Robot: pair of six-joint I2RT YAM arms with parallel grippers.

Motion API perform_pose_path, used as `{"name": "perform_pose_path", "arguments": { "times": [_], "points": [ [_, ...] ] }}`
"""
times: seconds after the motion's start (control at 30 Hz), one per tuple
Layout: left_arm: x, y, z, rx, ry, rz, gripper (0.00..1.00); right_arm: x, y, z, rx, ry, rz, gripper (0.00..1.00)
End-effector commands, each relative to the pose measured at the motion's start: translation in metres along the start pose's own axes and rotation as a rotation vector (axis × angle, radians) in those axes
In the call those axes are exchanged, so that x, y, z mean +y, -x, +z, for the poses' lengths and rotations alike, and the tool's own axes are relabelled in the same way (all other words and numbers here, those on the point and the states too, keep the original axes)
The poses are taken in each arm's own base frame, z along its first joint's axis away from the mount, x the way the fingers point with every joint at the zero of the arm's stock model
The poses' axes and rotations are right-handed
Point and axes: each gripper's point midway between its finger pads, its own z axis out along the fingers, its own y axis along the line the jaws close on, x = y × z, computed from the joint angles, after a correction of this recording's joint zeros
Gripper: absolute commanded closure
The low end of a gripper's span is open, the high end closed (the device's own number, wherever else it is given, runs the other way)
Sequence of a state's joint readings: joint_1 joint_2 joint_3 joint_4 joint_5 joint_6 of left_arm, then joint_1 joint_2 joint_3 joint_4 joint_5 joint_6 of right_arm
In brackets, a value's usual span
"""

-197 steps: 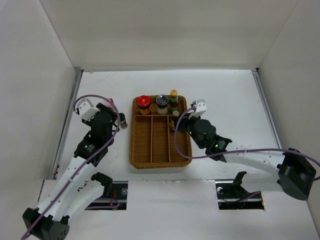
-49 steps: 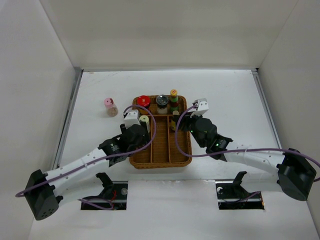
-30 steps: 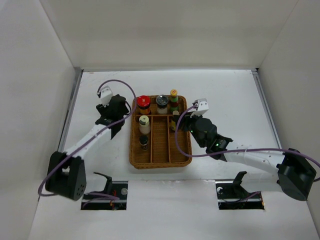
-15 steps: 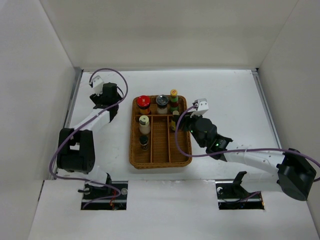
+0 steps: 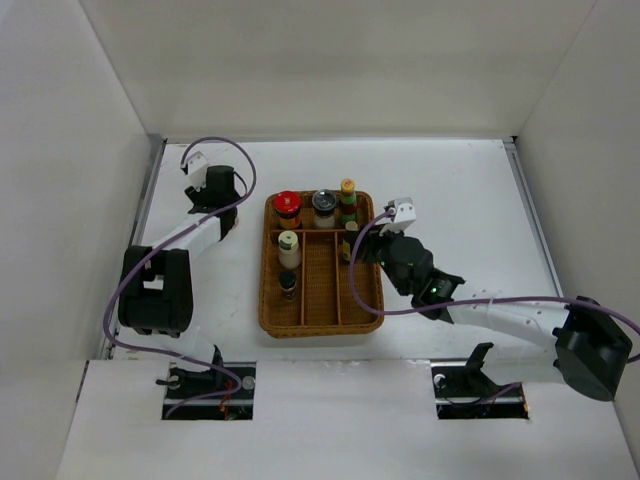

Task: Organize the condiment bottles

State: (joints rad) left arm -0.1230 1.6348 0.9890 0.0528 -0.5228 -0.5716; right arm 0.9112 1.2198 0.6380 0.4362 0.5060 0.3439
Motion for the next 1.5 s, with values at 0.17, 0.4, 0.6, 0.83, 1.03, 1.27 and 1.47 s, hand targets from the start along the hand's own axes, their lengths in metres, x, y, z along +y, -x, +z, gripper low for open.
{"name": "perform_pose_path", "arguments": {
  "times": [0.17,0.4,0.6,0.83,1.03,1.27,1.47],
  "points": [
    [-0.023,0.053,-0.045,-0.144,-0.086,-0.076,0.67,0.01,0.013,0.002,-0.05,0.028,0.032,0.38],
    [-0.061,0.102,-0.16,-0.305,-0.288,-0.076,0.66,0.007,0.014,0.002,-0.053,0.016,0.029,0.38],
    [-0.074,0.119,-0.252,-0.361,-0.46,-0.032,0.65,0.001,0.022,-0.001,-0.075,0.005,0.039,0.38],
    [-0.105,0.064,-0.318,-0.228,-0.699,0.041,0.65,-0.008,0.032,-0.008,-0.113,-0.01,0.071,0.38],
    [-0.125,0.012,-0.327,-0.132,-0.754,0.105,0.65,-0.02,0.045,-0.014,-0.161,-0.027,0.116,0.38],
    [-0.14,-0.045,-0.302,-0.058,-0.72,0.209,0.64,-0.033,0.052,-0.018,-0.185,-0.046,0.164,0.38],
    [-0.149,-0.078,-0.283,0.014,-0.73,0.228,0.64,-0.037,0.053,-0.019,-0.193,-0.051,0.181,0.38]
  ]
}}
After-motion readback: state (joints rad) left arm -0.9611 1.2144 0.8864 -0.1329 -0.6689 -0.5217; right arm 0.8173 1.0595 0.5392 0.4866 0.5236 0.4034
